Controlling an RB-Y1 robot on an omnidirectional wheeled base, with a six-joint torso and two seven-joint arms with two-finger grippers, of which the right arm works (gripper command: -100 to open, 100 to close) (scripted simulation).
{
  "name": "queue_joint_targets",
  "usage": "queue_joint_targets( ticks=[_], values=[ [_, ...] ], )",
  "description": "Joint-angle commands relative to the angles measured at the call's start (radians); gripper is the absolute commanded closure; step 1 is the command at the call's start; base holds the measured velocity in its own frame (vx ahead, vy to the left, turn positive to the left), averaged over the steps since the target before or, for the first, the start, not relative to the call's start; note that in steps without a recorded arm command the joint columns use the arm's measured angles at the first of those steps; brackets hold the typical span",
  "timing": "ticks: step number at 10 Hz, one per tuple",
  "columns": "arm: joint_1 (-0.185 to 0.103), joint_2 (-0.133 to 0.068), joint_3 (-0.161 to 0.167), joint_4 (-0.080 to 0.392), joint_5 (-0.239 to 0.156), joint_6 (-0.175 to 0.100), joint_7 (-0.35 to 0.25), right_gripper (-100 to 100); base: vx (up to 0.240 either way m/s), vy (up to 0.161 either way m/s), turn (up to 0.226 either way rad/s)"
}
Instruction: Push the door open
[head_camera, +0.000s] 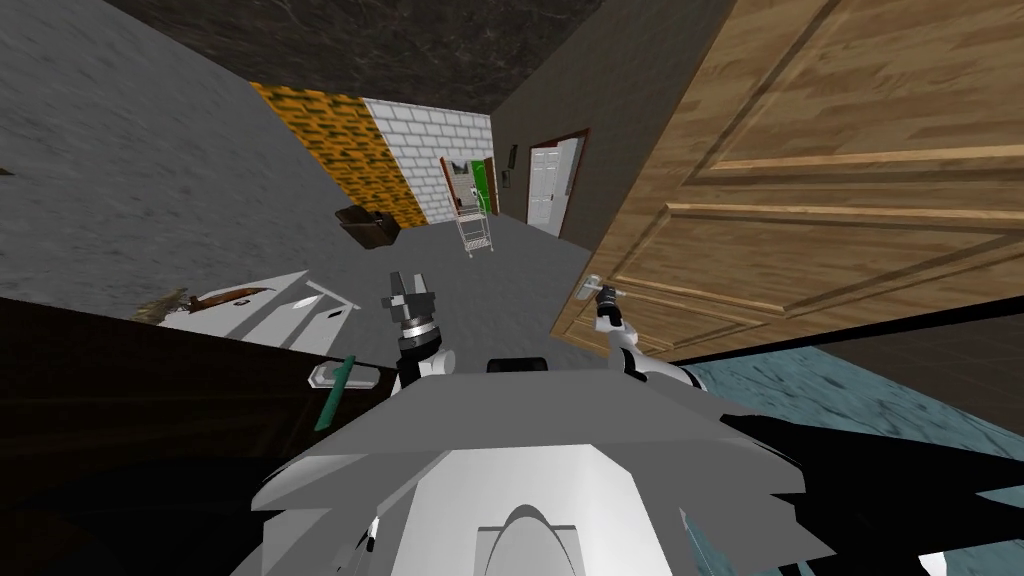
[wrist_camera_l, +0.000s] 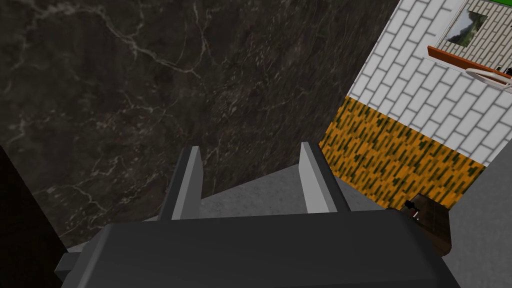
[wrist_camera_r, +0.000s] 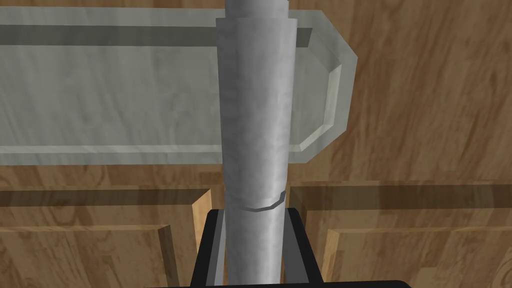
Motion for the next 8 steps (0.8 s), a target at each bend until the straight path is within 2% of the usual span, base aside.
queue_joint_targets(
  ticks=[1,2,3,8],
  values=[
    [-0.004,-0.012,-0.013,0.010,-0.005,-0.005,0.004,100,0.162,0.054,-0.044],
    [-0.003,-0.014,-0.021,0.010,-0.008,-0.005,0.008,100,0.160,0.062,-0.056],
    [0.002,-0.011,-0.015,0.005,-0.006,-0.001,0.003,100,0.072,0.023,-0.037],
    [0.014,-0.025,-0.063,0.007,-0.020,0.000,0.022,100,0.176,0.012,-0.048]
  ],
)
